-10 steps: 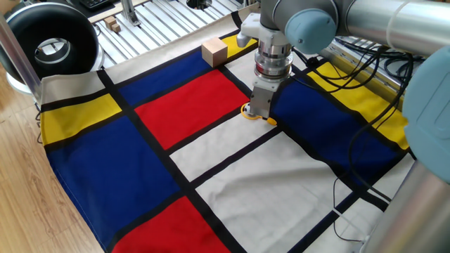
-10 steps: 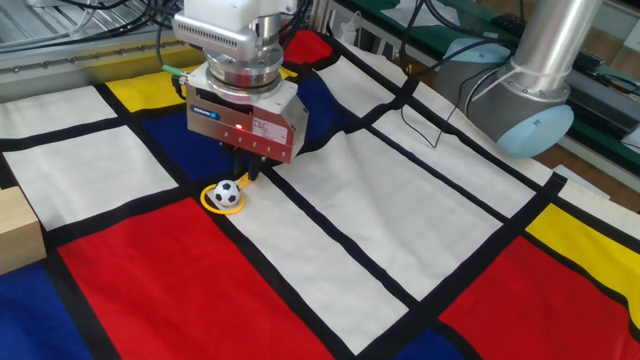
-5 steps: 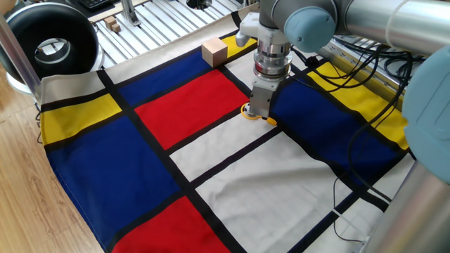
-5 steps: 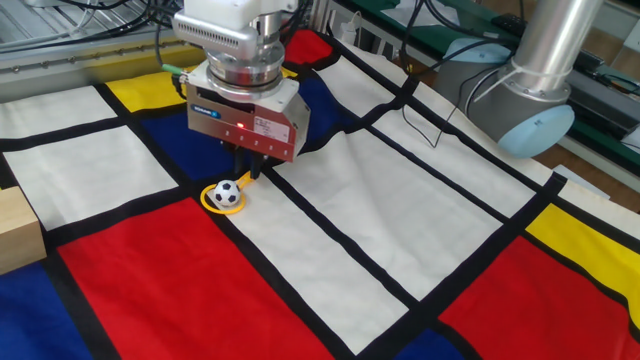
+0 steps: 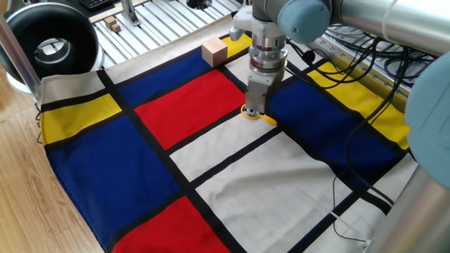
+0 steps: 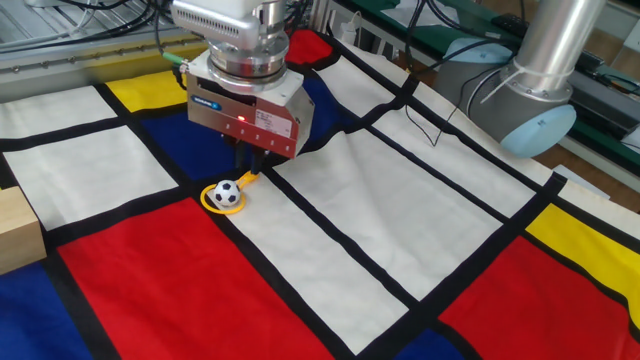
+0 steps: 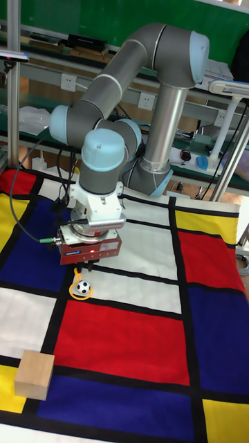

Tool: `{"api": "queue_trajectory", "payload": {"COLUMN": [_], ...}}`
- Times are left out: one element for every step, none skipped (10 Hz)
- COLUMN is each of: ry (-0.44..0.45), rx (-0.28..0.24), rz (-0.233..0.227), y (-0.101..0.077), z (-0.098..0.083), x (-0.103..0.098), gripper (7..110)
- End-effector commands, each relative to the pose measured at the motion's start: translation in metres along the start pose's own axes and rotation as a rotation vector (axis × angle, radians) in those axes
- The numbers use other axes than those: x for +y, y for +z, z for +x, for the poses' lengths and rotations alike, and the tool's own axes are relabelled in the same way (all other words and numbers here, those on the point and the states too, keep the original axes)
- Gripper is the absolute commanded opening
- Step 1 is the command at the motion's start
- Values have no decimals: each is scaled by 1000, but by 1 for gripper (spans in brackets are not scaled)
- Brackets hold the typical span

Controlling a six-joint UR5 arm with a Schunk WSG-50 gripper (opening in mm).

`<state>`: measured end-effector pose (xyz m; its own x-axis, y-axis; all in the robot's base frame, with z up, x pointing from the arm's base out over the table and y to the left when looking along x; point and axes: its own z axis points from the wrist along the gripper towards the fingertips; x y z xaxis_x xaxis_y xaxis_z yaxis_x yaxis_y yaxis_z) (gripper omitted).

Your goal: Attach the bubble ring to the ball

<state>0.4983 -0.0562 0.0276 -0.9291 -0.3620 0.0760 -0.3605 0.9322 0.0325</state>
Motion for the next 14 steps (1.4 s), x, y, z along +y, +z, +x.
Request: {"api": "queue_trajectory", "payload": {"ry": [108,157,188,221,285,333,400,466,530,566,617,630,628,648], "rx": [-104,-111,-95,-69,-61,-60,-79,-80,-60,-60,-56,-69,-90,-115], "rz": [-17,-16,29,25,-17,-36,-77,-106,-142,-161,-166,-157,-162,-162], "y": [-22,-26,-26,-28,-30,-31,-32,-34,-34,-35,-38,-39,-41,-43], "z": [-29,-27,-15,-4,-1,-1,-7,-9,-7,-11,-16,-23,-31,-38], "x": [22,27,12,6,11,14,20,24,33,40,47,47,48,47], "gripper": [7,7,7,7,7,7,7,7,7,7,7,7,7,7]}}
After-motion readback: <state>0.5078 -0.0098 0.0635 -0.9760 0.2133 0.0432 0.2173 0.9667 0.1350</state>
